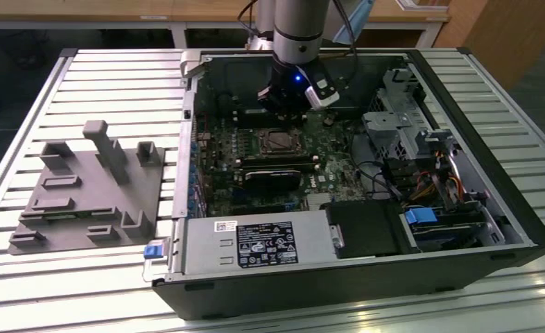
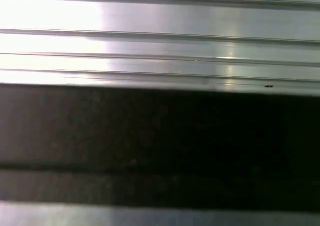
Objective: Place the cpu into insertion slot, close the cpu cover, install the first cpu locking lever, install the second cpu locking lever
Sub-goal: 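Install the first cpu locking lever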
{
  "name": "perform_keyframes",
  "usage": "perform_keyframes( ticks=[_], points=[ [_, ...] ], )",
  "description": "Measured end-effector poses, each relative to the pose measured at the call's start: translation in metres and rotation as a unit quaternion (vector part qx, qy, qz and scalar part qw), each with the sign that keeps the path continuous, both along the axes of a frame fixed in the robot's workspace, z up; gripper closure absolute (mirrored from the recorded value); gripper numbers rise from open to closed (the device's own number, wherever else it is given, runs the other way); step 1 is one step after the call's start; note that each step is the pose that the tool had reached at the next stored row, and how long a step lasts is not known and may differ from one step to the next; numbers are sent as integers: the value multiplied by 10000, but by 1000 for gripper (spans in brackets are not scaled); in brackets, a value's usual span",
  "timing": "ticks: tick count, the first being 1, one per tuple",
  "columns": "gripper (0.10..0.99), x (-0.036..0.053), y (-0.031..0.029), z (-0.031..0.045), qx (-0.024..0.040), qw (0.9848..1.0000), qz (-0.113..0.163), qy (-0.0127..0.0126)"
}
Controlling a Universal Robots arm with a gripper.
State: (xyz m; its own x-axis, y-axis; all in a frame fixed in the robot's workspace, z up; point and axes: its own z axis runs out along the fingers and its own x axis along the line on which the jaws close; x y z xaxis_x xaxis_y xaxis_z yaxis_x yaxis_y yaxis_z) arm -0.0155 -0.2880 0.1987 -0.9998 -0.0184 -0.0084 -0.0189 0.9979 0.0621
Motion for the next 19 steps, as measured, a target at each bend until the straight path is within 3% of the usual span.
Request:
perform_keyframes(
  ticks=[3, 8, 16, 19],
  points=[
    [980, 0, 6, -22, -31, 10000, 0, 2],
    [980, 2, 11, -29, -31, 10000, 1, -4],
    [980, 2, 12, 19, -34, 10000, 1, -4],
    [980, 2, 11, 11, -75, 10000, 0, -3]
  ],
)
